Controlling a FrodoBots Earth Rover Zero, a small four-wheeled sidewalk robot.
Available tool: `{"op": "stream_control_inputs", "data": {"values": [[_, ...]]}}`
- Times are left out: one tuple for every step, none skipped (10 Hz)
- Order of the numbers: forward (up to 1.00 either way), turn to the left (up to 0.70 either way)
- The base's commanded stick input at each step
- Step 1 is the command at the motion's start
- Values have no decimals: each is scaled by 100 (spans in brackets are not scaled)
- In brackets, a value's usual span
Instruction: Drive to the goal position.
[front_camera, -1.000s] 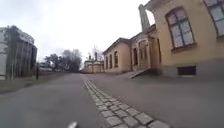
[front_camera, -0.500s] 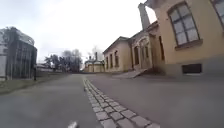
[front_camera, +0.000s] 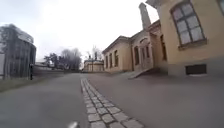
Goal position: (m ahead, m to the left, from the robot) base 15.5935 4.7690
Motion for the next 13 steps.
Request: {"op": "stream_control_inputs", "data": {"values": [[70,0],[70,0],[70,0],[70,0],[70,0],[70,0],[70,0],[70,0],[70,0],[70,0],[70,0],[70,0],[70,0]]}}
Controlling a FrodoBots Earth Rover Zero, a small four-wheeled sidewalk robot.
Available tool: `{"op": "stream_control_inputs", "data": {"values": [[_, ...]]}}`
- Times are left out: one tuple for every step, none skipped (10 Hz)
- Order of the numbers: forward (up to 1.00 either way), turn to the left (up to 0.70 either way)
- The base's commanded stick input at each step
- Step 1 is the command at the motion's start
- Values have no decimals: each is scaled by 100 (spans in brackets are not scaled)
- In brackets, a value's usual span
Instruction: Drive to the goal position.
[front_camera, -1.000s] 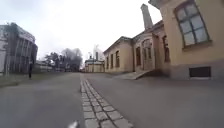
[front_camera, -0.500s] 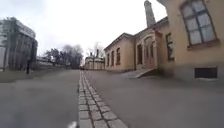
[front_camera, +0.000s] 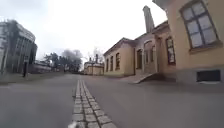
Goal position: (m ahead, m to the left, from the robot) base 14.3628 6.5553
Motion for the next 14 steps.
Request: {"op": "stream_control_inputs", "data": {"values": [[70,0],[70,0],[70,0],[70,0],[70,0],[70,0],[70,0],[70,0],[70,0],[70,0],[70,0],[70,0],[70,0],[70,0]]}}
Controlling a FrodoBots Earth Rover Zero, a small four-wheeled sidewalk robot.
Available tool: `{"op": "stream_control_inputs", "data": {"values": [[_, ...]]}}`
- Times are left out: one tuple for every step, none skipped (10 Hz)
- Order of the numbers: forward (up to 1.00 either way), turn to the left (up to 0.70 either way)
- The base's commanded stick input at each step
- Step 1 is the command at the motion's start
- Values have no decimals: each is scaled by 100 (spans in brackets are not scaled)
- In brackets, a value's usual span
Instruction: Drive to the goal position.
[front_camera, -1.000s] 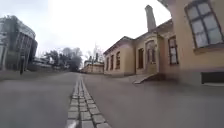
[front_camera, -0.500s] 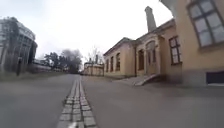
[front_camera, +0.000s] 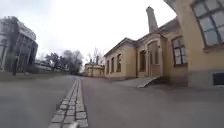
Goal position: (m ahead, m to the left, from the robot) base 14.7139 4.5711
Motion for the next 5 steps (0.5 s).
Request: {"op": "stream_control_inputs", "data": {"values": [[70,0],[70,0],[70,0],[70,0],[70,0]]}}
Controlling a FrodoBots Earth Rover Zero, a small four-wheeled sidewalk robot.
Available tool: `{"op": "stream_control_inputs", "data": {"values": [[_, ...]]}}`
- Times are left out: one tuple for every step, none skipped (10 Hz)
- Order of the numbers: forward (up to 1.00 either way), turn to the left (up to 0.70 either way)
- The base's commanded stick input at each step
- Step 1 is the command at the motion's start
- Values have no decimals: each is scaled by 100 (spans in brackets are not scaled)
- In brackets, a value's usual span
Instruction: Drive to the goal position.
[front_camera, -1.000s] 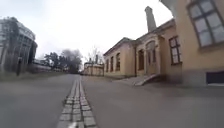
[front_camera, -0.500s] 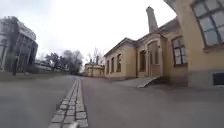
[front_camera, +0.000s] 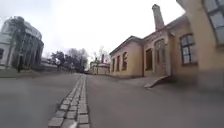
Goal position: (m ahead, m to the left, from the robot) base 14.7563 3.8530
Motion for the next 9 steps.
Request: {"op": "stream_control_inputs", "data": {"values": [[70,0],[70,0],[70,0],[70,0],[70,0],[70,0],[70,0],[70,0],[70,0]]}}
